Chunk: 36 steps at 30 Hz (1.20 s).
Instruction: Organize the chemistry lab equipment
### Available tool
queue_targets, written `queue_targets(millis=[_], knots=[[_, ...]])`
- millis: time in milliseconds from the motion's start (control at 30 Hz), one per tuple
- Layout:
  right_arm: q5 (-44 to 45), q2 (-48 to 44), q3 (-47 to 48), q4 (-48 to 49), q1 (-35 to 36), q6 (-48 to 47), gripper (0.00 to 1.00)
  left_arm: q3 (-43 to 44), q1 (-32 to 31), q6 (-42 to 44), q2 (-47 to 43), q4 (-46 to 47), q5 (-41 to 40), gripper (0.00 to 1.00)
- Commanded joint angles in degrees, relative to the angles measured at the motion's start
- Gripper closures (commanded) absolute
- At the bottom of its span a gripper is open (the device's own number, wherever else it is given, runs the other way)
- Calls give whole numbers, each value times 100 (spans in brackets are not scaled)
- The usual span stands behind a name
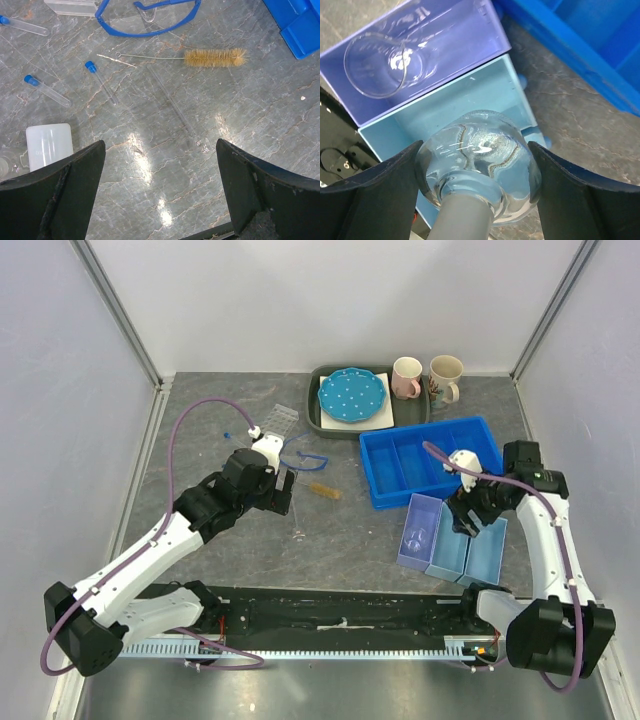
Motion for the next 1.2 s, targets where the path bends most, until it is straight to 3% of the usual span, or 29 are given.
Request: queue_targets(millis=[0, 400, 733, 867, 1133, 1167], knots=[[-333, -157, -307, -188, 51, -1129, 41, -30, -22, 171, 39, 139, -106, 2], [-614, 344, -633, -180, 402, -1783, 39, -57, -22, 180, 109, 174, -79, 3], [-52, 677, -1221, 839, 762, -1484, 36, -65, -22, 189, 92, 201, -88, 3], [45, 836, -1353, 1094, 868, -1449, 29, -65, -22, 198, 91, 201, -88, 3], [177, 810, -1547, 1446, 947, -1290, 2, -74, -22, 198, 109, 201, -97, 3], [194, 792, -1547, 1438, 947, -1282, 2, -74, -22, 198, 109, 201, -97, 3]])
